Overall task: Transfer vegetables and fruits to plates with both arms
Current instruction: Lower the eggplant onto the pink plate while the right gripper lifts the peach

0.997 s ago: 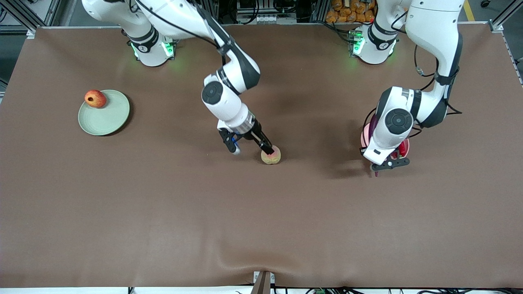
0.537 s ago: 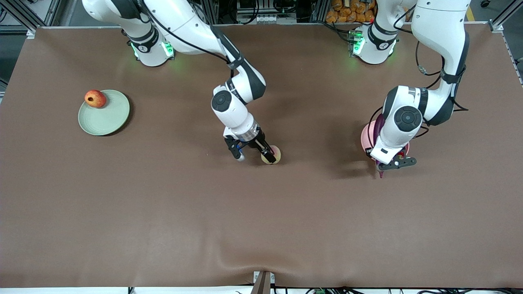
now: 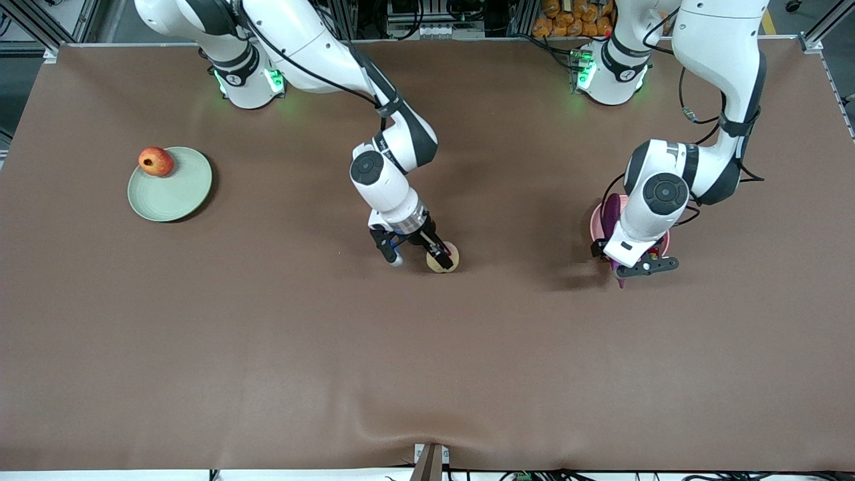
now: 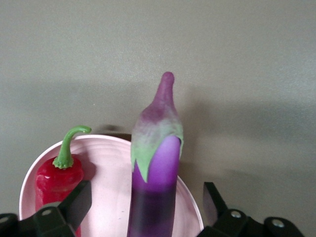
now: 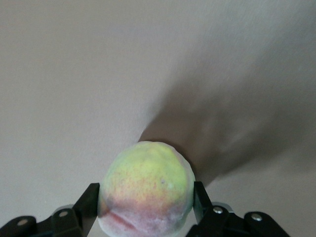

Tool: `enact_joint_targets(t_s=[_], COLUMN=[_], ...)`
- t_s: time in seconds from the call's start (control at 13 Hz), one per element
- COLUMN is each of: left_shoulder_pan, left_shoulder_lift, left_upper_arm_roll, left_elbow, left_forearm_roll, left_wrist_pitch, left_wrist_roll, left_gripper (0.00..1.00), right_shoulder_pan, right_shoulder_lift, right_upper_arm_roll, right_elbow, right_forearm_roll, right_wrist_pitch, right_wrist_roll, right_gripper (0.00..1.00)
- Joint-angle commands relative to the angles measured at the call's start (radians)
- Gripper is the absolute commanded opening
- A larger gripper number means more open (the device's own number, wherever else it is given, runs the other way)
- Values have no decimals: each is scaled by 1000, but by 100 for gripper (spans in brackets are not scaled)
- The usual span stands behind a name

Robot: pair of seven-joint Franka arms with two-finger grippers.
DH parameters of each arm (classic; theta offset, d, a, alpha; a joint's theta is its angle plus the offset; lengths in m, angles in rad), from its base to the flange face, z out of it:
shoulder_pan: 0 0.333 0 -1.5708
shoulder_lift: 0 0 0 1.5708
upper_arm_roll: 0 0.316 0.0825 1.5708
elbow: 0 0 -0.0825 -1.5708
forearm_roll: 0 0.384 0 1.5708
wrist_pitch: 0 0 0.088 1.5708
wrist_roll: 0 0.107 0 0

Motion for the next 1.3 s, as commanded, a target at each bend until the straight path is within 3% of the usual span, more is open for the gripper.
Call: enact_joint_targets(t_s=[0.0,0.15,0.38,0.61,0.84,1.0,1.23], left_shoulder_pan=[8,8,8,16,27,74,100], left_shoulder_lift=[-49,-76,-134,-225,-286,-305,-322], left_upper_arm_roll=[-7,-7,-7,-8,-7,-10,-7], left_elbow=[-18,-15,-13,16,128,212,387], left_forearm_roll=[23,23,23,23,2,-41,-76], left_wrist_pitch=[-2,-2,-4,-81,-320,-447,-699], left_wrist_roll=[8,6,1,7,110,200,363], left_gripper=[100,100,100,100,100,100,100], right_shoulder_pan=[2,-2,-2,-4,-14,-100,-322], right_shoulder_lift=[-154,-258,-419,-593,-708,-771,-786], right_upper_arm_roll=[-83,-138,-278,-405,-482,-498,-499], right_elbow=[-7,-30,-117,-257,-363,-464,-547], right_forearm_roll=[-17,-34,-39,-107,-288,-379,-450], right_wrist_pitch=[-282,-520,-815,-943,-1035,-1041,-1034], right_wrist_roll=[-9,-95,-320,-573,-707,-854,-1188], right_gripper=[0,0,0,0,0,0,0])
